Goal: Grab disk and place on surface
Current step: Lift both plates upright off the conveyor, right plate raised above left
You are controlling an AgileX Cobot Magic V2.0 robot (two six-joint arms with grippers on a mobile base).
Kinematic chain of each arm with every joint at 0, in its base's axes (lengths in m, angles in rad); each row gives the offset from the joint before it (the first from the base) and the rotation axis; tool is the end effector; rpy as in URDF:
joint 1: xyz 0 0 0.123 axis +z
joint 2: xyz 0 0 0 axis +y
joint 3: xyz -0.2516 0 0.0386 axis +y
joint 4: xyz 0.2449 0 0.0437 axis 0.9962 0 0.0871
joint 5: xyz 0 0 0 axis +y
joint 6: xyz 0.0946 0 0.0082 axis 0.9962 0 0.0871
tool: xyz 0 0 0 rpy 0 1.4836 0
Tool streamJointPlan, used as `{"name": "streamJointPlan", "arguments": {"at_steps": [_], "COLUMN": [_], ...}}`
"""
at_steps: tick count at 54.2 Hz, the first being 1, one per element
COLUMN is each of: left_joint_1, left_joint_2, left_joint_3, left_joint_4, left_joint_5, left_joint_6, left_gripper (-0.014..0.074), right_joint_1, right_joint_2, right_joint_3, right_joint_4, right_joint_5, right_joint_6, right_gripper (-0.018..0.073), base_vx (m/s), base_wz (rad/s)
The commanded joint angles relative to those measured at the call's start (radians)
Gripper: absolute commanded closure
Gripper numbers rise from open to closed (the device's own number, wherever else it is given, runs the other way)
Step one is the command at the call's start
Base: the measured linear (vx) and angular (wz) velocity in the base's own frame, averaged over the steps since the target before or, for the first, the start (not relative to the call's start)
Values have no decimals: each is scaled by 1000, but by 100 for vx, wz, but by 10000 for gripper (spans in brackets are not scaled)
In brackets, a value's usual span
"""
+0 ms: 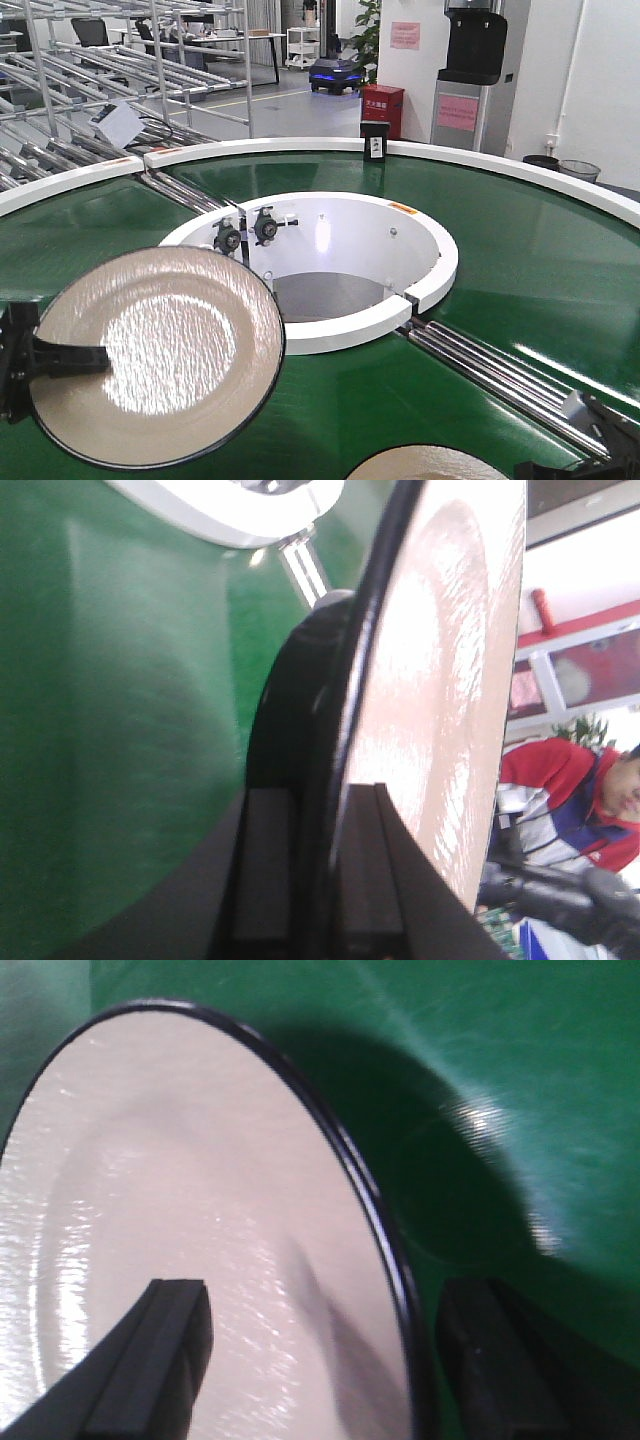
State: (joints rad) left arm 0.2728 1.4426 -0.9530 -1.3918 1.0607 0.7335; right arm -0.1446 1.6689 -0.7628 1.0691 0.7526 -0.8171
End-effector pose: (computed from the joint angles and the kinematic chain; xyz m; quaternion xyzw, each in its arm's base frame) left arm 0.2913 -0.0032 0.2692 -0.1000 0.8106 -0.4843 0.3137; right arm 0.2784 0.0170 0.1319 0.0672 0.9350 0.3088 0.1607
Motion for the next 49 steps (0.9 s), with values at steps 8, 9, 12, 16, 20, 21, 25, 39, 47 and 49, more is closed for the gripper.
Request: {"name": "streamJointPlan", "arguments": {"at_steps": [8,9,12,16,20,21,25,39,47,49], "left_joint_1": [-6,-6,-6,-6,-5,-5,-5,-5,-5,-5], "left_joint_2": [-95,-96,-95,-95,-95,-95,-95,-95,-95,-95], "left_joint_3": [-24,-24,-24,-24,-24,-24,-24,-24,-24,-24], "left_joint_4": [-127,-127,-124,-101,-60,-50,-26,-26,-22,-17], "left_joint_5": [12,12,14,12,17,17,15,-16,-97,-115], "left_joint_6": [-43,-43,-43,-38,-29,-29,-32,-55,-158,-177], "left_gripper": [598,598,598,598,598,598,598,598,598,598], "right_joint_1": [41,52,85,117,125,124,116,71,30,17], "right_joint_2": [19,26,36,46,47,47,47,36,-26,-49], "right_joint_3": [-25,-25,-25,-25,-25,-25,-26,-28,-28,-28], "right_joint_4": [161,163,162,162,166,169,170,197,258,270], "right_joint_5": [87,88,90,84,90,96,117,254,354,374], "right_joint_6": [-120,-123,-128,-126,-107,-107,-109,-104,-51,-31], "right_gripper": [52,55,80,137,220,250,370,571,567,567], "base_vx": [0,0,0,0,0,0,0,0,0,0], "base_wz": [0,0,0,0,0,0,0,0,0,0]}}
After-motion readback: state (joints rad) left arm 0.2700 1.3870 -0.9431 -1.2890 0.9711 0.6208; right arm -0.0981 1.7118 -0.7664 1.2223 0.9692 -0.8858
